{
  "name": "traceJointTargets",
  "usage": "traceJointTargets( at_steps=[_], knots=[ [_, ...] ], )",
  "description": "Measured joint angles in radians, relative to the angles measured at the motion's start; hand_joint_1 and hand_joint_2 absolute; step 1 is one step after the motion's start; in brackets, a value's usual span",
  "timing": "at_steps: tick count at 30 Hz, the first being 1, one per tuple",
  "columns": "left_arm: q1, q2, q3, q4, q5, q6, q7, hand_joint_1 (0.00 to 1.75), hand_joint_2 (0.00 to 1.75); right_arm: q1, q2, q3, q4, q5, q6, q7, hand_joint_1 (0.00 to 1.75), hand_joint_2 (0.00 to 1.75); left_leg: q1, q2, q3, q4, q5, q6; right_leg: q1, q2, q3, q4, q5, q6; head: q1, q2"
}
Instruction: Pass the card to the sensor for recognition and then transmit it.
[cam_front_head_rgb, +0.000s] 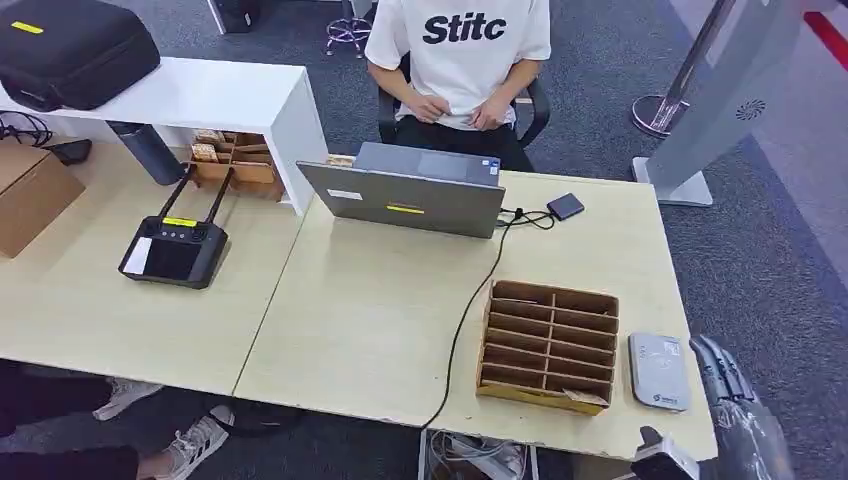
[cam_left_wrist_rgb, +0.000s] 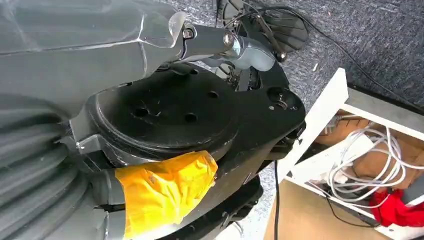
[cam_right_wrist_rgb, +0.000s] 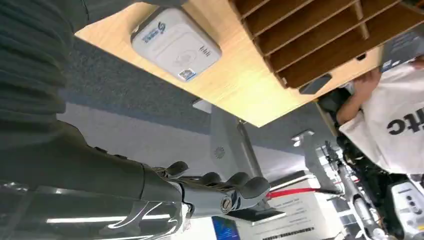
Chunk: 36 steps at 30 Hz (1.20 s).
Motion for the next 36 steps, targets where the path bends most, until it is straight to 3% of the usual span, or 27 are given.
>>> traceJointTargets(
  at_steps=[9,25,36],
  knots=[
    [0.000,0.003,-0.016,0.000,0.003,-0.002,0.000,0.00,1.75,-0.030,-0.022,0.119,0.029,-0.025,-0.043,0.009,0.00,1.75,0.000,0.000,0.000,0.000,0.000,0.000,0.000,0.000,0.000,0.000,0.000,0.000,0.000,0.000],
    [0.001,0.005,-0.018,0.000,0.003,-0.004,0.000,0.00,1.75,-0.056,-0.032,0.178,0.060,-0.034,-0.046,-0.003,0.00,1.75,0.000,0.000,0.000,0.000,0.000,0.000,0.000,0.000,0.000,0.000,0.000,0.000,0.000,0.000],
    [0.003,0.010,-0.033,0.000,-0.010,-0.008,0.000,0.00,1.75,-0.138,-0.026,0.228,0.144,-0.003,-0.055,-0.032,0.00,1.75,0.000,0.001,0.000,0.000,0.000,0.000,0.000,0.000,0.000,0.000,0.000,0.000,0.000,0.000]
  ],
)
